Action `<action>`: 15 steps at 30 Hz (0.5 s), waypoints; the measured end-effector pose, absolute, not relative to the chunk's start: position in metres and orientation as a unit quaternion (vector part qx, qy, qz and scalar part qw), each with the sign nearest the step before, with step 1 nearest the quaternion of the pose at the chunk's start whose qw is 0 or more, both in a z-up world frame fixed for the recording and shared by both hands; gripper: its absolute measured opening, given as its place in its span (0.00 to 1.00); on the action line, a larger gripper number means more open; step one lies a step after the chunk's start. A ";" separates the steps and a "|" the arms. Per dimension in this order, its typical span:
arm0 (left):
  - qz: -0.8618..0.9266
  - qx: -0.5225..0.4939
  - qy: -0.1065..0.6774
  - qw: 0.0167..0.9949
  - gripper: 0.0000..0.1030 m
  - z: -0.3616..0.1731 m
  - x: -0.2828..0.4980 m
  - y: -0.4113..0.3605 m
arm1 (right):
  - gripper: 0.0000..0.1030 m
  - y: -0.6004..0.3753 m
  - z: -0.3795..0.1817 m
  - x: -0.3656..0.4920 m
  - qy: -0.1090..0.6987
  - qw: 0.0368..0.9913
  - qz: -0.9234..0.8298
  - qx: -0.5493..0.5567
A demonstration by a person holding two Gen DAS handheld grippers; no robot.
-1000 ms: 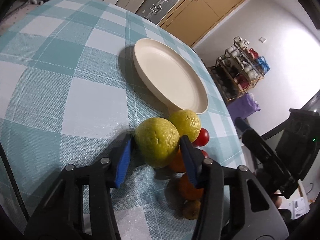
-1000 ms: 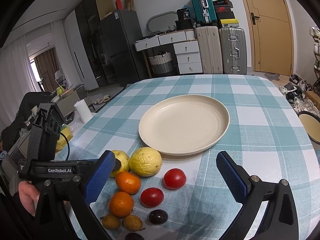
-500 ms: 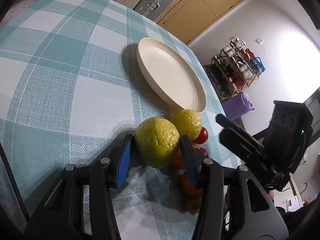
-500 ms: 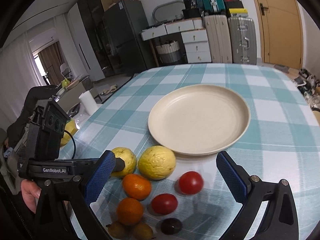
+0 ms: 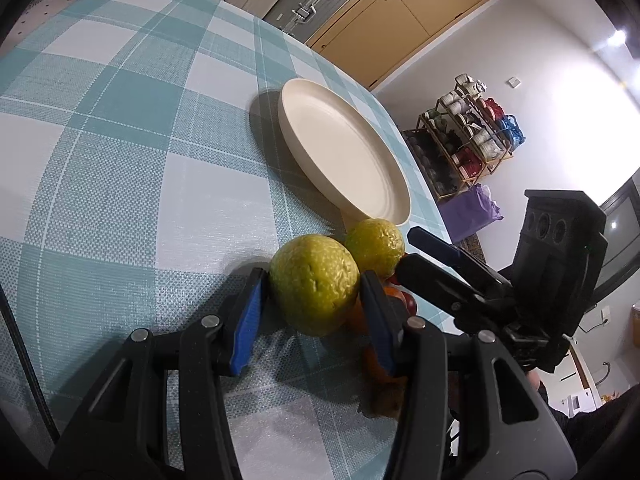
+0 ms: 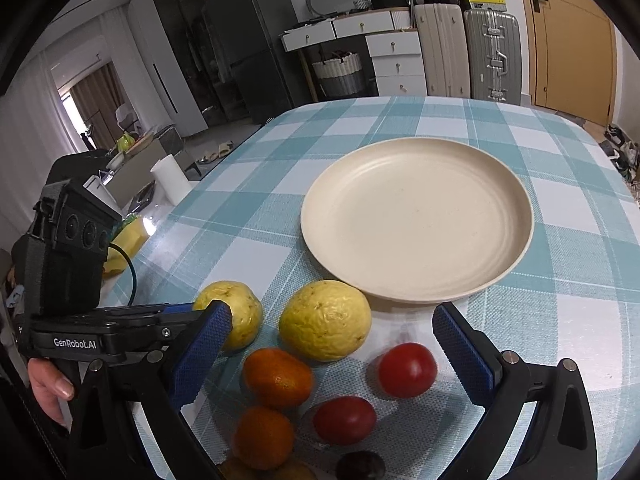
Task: Organize fruits
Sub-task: 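Grasp the large yellow-green fruit with the left tool while the right tool grasps the smaller yellow fruit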
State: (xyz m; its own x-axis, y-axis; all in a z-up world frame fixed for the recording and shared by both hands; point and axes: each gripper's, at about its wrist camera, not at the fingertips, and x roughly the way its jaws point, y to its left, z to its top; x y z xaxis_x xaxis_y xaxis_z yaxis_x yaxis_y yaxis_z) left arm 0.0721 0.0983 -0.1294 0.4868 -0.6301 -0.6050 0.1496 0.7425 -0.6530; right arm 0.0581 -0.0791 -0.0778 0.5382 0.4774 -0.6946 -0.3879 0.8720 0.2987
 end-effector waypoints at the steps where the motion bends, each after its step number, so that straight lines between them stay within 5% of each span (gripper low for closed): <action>1: -0.239 -0.269 0.448 0.818 0.44 -0.130 0.072 0.099 | 1.00 -0.078 -0.078 0.058 0.412 0.876 0.246 0.052; 15: -0.245 -0.278 0.442 0.817 0.44 -0.128 0.070 0.106 | 0.97 -0.065 -0.080 0.062 0.421 0.873 0.244 0.038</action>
